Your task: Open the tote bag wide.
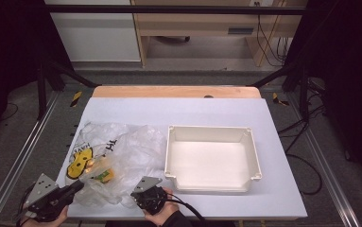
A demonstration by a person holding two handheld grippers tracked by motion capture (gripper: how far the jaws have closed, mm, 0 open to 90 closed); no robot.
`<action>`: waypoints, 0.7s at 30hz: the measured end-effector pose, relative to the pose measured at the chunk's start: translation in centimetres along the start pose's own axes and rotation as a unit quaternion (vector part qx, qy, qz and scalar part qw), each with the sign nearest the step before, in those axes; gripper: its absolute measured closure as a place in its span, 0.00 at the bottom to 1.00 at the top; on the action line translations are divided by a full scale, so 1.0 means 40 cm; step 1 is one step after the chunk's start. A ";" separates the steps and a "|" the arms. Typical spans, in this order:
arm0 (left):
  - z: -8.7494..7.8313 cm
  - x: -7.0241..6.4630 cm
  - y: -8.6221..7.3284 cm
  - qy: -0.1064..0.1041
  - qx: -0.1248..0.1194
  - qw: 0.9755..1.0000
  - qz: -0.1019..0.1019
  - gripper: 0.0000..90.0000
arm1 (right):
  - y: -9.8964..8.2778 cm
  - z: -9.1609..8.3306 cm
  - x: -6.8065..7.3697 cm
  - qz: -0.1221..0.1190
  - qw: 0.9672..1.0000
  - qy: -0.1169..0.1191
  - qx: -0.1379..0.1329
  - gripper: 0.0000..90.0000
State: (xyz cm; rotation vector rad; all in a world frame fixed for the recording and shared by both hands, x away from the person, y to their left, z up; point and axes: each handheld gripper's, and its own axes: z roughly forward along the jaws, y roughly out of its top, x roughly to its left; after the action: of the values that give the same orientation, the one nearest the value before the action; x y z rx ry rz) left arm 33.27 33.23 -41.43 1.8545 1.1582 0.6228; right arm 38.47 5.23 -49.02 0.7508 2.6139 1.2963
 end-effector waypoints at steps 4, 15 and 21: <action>0.009 0.006 -0.008 0.003 0.005 1.000 0.001 1.00 | -0.004 0.000 -0.004 0.003 1.000 0.004 -0.005 1.00; -0.016 -0.009 0.014 -0.014 -0.044 0.999 -0.002 0.80 | -0.012 0.001 -0.007 0.011 1.000 0.007 -0.016 1.00; -0.058 -0.018 0.054 -0.019 -0.092 0.996 -0.011 0.59 | -0.013 0.001 -0.006 0.015 1.000 0.007 -0.019 1.00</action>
State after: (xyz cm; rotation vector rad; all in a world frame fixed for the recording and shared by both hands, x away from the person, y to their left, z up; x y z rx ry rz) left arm 32.21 33.03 -38.38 1.6886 1.0583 0.6558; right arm 38.51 4.89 -49.47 0.7803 2.5910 1.3590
